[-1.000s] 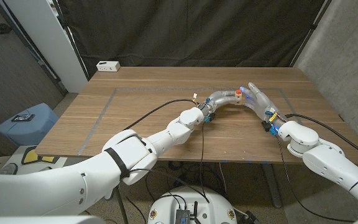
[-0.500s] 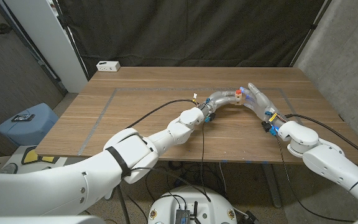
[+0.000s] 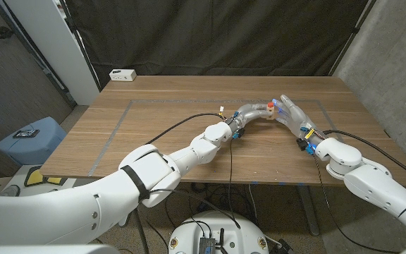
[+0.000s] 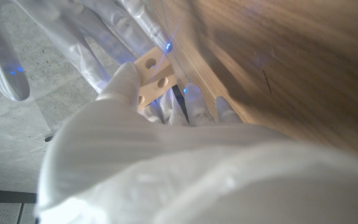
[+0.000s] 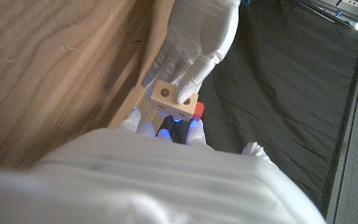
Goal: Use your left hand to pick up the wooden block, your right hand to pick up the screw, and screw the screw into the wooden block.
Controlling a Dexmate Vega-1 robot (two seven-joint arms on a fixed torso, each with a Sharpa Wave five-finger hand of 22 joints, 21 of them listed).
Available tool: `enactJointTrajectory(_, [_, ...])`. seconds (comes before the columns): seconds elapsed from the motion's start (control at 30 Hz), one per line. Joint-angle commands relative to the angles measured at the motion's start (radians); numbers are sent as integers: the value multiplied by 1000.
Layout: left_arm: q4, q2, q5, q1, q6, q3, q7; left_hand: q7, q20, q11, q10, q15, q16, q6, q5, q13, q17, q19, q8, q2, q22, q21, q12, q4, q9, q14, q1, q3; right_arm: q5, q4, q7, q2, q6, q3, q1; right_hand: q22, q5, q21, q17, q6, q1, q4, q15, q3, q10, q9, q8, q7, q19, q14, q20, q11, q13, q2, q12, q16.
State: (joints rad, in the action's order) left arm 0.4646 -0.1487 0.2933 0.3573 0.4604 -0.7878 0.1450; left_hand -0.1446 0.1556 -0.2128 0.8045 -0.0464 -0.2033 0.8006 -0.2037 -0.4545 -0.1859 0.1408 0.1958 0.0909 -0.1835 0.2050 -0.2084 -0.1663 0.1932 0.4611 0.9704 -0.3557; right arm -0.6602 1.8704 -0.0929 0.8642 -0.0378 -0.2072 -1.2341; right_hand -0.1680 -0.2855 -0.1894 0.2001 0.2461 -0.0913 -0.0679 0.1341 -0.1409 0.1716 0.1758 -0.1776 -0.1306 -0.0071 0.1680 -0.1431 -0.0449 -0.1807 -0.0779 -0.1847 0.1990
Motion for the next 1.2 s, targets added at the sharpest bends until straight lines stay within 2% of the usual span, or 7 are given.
enactJointTrajectory(0.03, [16, 3, -3, 8, -3, -4, -5, 9, 6, 2, -9, -50, 4, -2, -5, -23, -2, -2, -3, 30, -3, 4, -5, -1, 4, -4, 26, -11, -5, 18, -5, 10, -2, 12, -27, -3, -6, 1, 2, 3, 4, -3, 6, -1, 87, 1, -5, 0, -1, 138, -9, -4, -2, -4, -5, 3])
enactJointTrajectory(0.47, [41, 10, -6, 17, -6, -5, -10, 12, 11, 6, -25, -44, 6, -15, -6, -24, -2, -3, -6, 34, -3, 3, -6, -1, 4, -10, 35, -13, -4, 39, -14, 18, -4, 27, -54, -3, -6, 0, 2, 9, 5, -4, 5, -1, 84, 1, -8, -2, 0, 137, -7, -3, -1, -4, -6, 3])
enactJointTrajectory(0.87, [58, 18, -7, 22, -11, -6, -12, 10, 11, 4, -29, -43, 7, -21, -6, -25, -1, -3, -6, 33, -3, 3, -8, 0, 5, -12, 39, -12, -1, 43, -15, 15, -3, 28, -56, -3, -7, -1, 2, 14, 4, -4, 4, -1, 82, 1, -9, -2, 2, 136, -7, -1, -1, -5, -7, 3])
enactJointTrajectory(1.03, [70, 23, -6, 27, -15, -5, -12, 0, 11, 3, -28, -43, 6, -20, -6, -25, -1, -3, -5, 32, -3, 4, -11, 0, 4, -12, 41, -11, 0, 49, -19, 16, -2, 30, -61, -3, -7, 0, 2, 16, 4, -4, 3, -1, 82, 1, -9, -2, 2, 136, -8, -2, -1, -6, -7, 3])
enactJointTrajectory(1.2, [72, 24, -5, 28, -16, -4, -9, 2, 11, 3, -30, -43, 6, -22, -6, -25, -1, -3, -5, 32, -3, 4, -12, 2, 4, -13, 41, -10, 2, 58, -24, 17, 0, 34, -69, -2, -8, -1, 2, 17, 4, -4, 3, -1, 81, 1, -10, -2, 2, 135, -7, -1, -1, -6, -7, 4])
